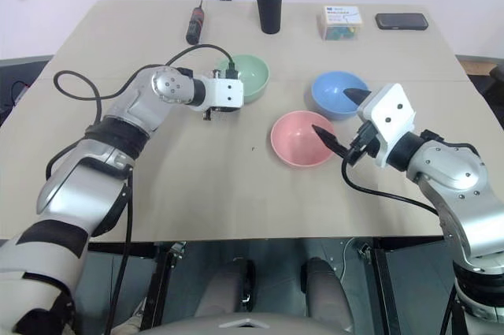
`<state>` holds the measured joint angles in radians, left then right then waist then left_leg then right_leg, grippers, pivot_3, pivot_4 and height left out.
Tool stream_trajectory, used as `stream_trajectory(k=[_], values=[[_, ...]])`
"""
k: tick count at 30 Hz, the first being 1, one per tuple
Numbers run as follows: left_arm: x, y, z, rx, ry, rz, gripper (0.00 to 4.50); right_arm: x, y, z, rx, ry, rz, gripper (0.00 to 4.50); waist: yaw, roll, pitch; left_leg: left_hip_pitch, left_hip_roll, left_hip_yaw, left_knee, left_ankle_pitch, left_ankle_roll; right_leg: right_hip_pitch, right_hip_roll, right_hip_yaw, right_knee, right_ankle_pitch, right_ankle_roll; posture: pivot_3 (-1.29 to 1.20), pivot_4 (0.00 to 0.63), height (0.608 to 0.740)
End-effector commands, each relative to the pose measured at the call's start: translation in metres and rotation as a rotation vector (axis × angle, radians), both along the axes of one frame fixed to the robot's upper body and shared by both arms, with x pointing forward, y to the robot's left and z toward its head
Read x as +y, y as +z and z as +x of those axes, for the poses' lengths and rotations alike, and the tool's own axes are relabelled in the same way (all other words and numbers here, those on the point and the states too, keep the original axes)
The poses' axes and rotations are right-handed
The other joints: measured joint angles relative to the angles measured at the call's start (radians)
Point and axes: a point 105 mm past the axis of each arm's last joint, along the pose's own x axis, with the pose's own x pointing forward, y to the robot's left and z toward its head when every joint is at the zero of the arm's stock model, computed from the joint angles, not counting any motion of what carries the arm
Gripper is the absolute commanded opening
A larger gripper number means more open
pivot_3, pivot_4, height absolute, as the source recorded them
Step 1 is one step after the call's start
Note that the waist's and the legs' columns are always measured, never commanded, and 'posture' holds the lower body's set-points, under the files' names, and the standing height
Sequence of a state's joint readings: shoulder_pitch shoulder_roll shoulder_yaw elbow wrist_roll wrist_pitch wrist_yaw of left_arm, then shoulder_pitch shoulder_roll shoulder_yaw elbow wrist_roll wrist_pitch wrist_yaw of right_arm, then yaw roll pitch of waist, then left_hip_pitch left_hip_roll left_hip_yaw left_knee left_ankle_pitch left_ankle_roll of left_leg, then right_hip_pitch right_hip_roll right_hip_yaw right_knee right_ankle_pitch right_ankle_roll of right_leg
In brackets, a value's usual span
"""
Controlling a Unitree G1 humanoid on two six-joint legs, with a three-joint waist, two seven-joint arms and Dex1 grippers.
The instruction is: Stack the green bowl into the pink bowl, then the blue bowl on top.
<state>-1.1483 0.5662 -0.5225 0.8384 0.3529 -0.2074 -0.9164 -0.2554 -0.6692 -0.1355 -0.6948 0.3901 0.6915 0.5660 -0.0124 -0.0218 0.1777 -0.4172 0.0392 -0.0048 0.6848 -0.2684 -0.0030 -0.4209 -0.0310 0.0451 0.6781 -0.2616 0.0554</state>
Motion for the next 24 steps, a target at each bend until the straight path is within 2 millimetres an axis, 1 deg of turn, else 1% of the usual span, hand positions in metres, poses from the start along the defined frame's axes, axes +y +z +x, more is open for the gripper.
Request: stream_trajectory(k=[1,3,6,8,10,13,16,19,20,21,22,23,24], values=[[-0.015,0.020,-0.008,-0.012,-0.097,-0.049,0.15,-0.005,0.013,-0.005,-0.068,-0.019,-0.011,4.50,0.000,0.000,0.000,0.000,0.000,0.000,0.000,0.000,0.000,0.000,0.000,0.000,0.000,0.000,0.000,0.00,0.150,0.740],[-0.024,0.030,-0.023,0.025,-0.188,-0.101,0.15,-0.008,0.010,-0.006,-0.060,-0.030,-0.018,4.50,0.000,0.000,0.000,0.000,0.000,0.000,0.000,0.000,0.000,0.000,0.000,0.000,0.000,0.000,0.000,0.00,0.150,0.740],[-0.035,0.046,-0.061,0.068,-0.381,-0.143,0.15,-0.018,0.005,-0.010,-0.042,-0.065,-0.034,4.50,-0.001,0.000,0.000,-0.001,0.000,0.000,0.000,0.000,0.000,0.000,0.000,0.000,-0.001,0.000,0.000,0.00,0.150,0.740],[-0.040,0.055,-0.081,0.071,-0.458,-0.159,0.15,-0.028,0.001,-0.015,-0.028,-0.096,-0.057,4.50,-0.001,0.000,0.000,-0.001,0.000,0.000,-0.001,0.000,0.000,0.000,0.000,0.000,-0.001,0.000,0.000,0.00,0.150,0.740],[-0.045,0.060,-0.093,0.077,-0.500,-0.168,0.15,-0.035,-0.002,-0.018,-0.021,-0.124,-0.073,4.50,0.002,0.000,0.000,0.000,0.000,0.000,0.000,0.000,0.000,0.000,-0.001,0.000,0.000,0.000,0.000,0.00,0.150,0.740],[-0.059,0.063,-0.108,0.106,-0.560,-0.173,0.15,-0.042,-0.003,-0.021,-0.017,-0.156,-0.074,4.50,0.002,0.000,0.000,0.004,0.000,-0.002,0.002,0.000,0.000,0.006,-0.001,-0.002,0.000,0.000,0.000,0.00,0.150,0.740],[-0.075,0.052,-0.121,0.159,-0.655,-0.153,0.15,-0.043,-0.003,-0.021,-0.017,-0.172,-0.076,4.50,0.001,0.000,0.000,0.005,0.000,-0.002,0.002,0.000,0.000,0.007,0.000,-0.002,0.001,0.000,0.000,0.00,0.150,0.740],[-0.082,0.043,-0.125,0.168,-0.712,-0.133,0.86,-0.042,-0.003,-0.021,-0.016,-0.178,-0.084,4.50,0.000,0.001,0.000,0.006,0.000,-0.003,0.003,0.000,0.000,0.008,0.000,-0.002,0.001,0.000,0.000,0.00,0.150,0.740],[-0.083,0.040,-0.126,0.171,-0.723,-0.127,1.36,-0.042,-0.004,-0.021,-0.016,-0.180,-0.084,4.50,-0.001,0.001,0.000,0.005,0.000,-0.003,0.003,0.000,0.000,0.008,0.000,-0.002,0.001,0.000,0.000,0.00,0.150,0.740],[-0.086,0.039,-0.127,0.172,-0.729,-0.135,1.68,-0.041,-0.004,-0.021,-0.015,-0.179,-0.083,4.50,-0.001,0.001,0.000,0.005,0.000,-0.003,0.003,0.000,0.000,0.007,0.000,-0.002,0.001,0.000,0.000,0.00,0.150,0.740],[-0.088,0.039,-0.127,0.170,-0.735,-0.148,1.68,-0.040,-0.004,-0.021,-0.013,-0.177,-0.082,4.50,-0.001,0.001,0.000,0.005,0.000,-0.003,0.003,0.000,0.000,0.007,0.000,-0.002,0.001,0.000,0.000,0.00,0.150,0.740],[-0.090,0.040,-0.127,0.167,-0.737,-0.166,2.23,-0.040,-0.005,-0.021,-0.011,-0.176,-0.082,4.50,0.000,0.001,0.000,0.005,0.000,-0.003,0.003,0.000,0.000,0.007,0.000,-0.002,0.000,0.000,0.000,0.00,0.150,0.740],[-0.092,0.044,-0.126,0.148,-0.726,-0.201,2.58,-0.039,-0.006,-0.020,-0.006,-0.174,-0.082,4.50,0.000,0.001,0.000,0.004,0.000,-0.003,0.003,0.000,0.000,0.007,0.000,-0.002,0.000,0.000,0.000,0.00,0.150,0.740]])
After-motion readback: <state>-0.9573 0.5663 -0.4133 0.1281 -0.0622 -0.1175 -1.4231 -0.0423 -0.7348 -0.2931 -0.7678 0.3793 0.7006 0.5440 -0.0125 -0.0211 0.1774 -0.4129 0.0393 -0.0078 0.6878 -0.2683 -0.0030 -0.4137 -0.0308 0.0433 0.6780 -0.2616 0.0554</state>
